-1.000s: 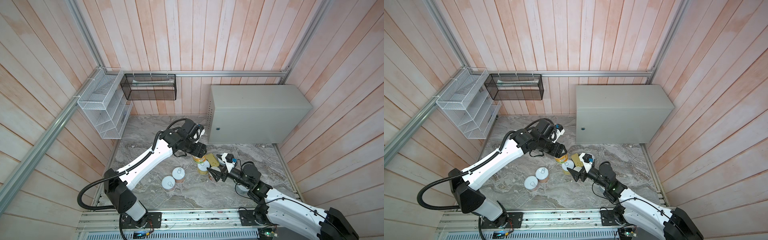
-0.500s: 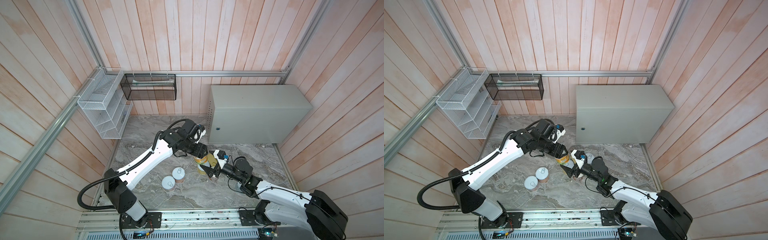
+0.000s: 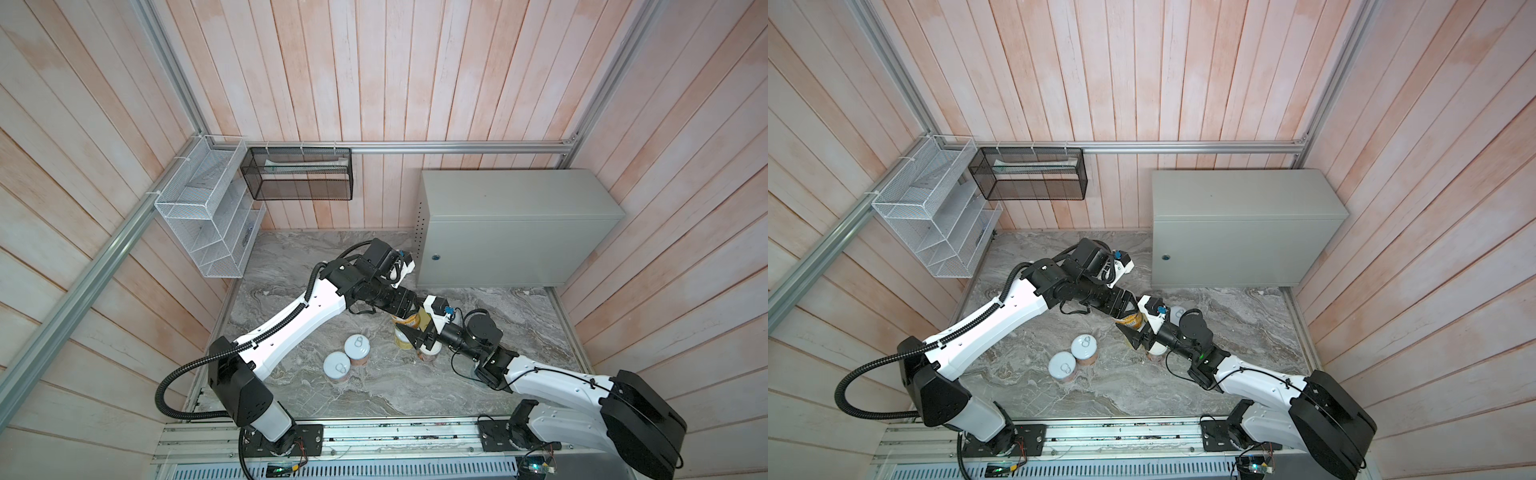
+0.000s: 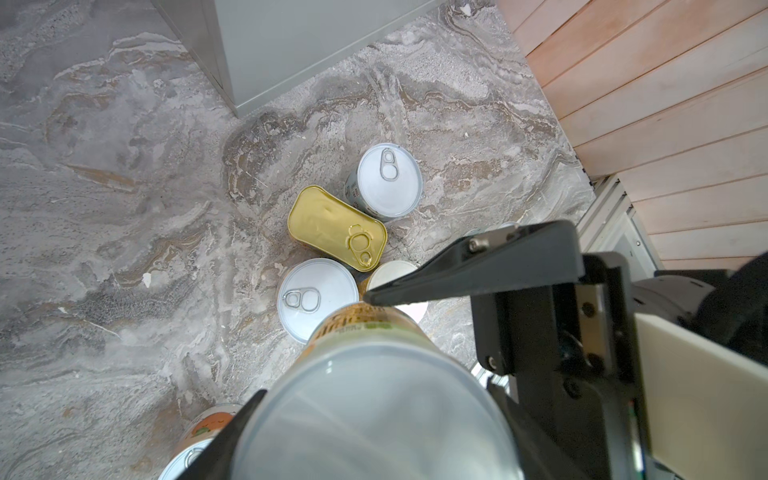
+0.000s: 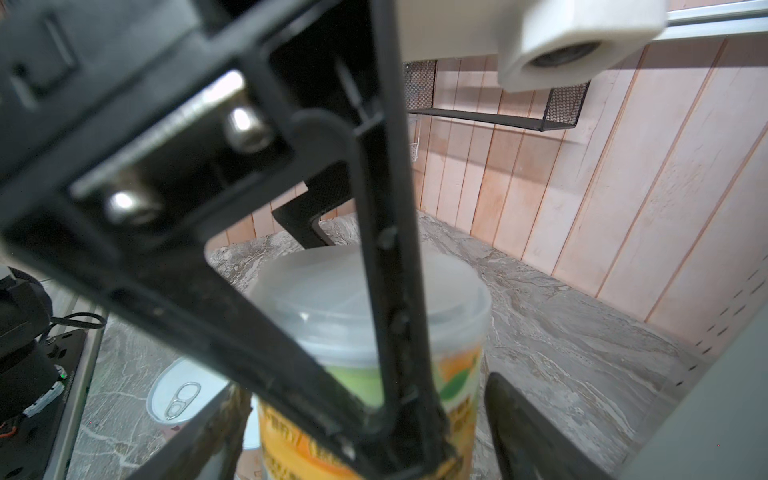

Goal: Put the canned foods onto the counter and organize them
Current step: 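Close the right gripper on the can while the left gripper opens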

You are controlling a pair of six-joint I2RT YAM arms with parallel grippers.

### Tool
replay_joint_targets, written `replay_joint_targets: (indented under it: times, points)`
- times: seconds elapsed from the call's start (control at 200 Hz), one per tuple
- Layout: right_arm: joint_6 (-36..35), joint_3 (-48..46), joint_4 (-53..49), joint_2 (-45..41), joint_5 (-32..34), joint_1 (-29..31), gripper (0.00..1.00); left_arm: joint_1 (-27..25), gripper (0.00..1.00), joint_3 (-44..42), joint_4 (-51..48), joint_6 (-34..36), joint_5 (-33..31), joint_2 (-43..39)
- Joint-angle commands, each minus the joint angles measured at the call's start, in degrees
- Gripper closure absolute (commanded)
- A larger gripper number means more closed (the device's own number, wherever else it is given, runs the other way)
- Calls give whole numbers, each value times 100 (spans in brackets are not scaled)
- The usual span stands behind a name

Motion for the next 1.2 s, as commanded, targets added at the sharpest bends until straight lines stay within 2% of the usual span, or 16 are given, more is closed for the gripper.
replay_joint_targets:
  times: [0.0,0.21,0.455,0.575,0.835,0.88,0.935,1.03,1.045,1.055,1.195]
  points:
    - [41,166,198,76,-76,35,14,-15,59,-3,430,-40,246,-242]
    - [102,140,345,115,-68,36,16,-7,60,-64,533,-91,256,-341]
    - [214,158,405,206,-87,36,27,12,60,-120,663,-147,301,-417]
    - [249,187,421,293,-19,30,36,15,60,-123,708,-156,287,-447]
    - [380,193,609,377,115,29,42,26,59,-378,1026,-288,287,-483]
    - [424,187,650,368,148,35,44,29,55,-453,1131,-345,285,-494]
    - [490,148,750,341,215,36,45,44,45,-521,1244,-413,283,-510]
    - [627,25,1044,273,310,31,45,111,15,-599,1323,-558,253,-489]
    - [641,12,1093,262,310,36,45,132,4,-607,1327,-584,240,-492]
    - [653,-1,1110,255,315,36,45,142,1,-613,1339,-599,236,-493]
    - [634,13,1070,295,398,32,45,297,0,-803,1461,-727,206,-562]
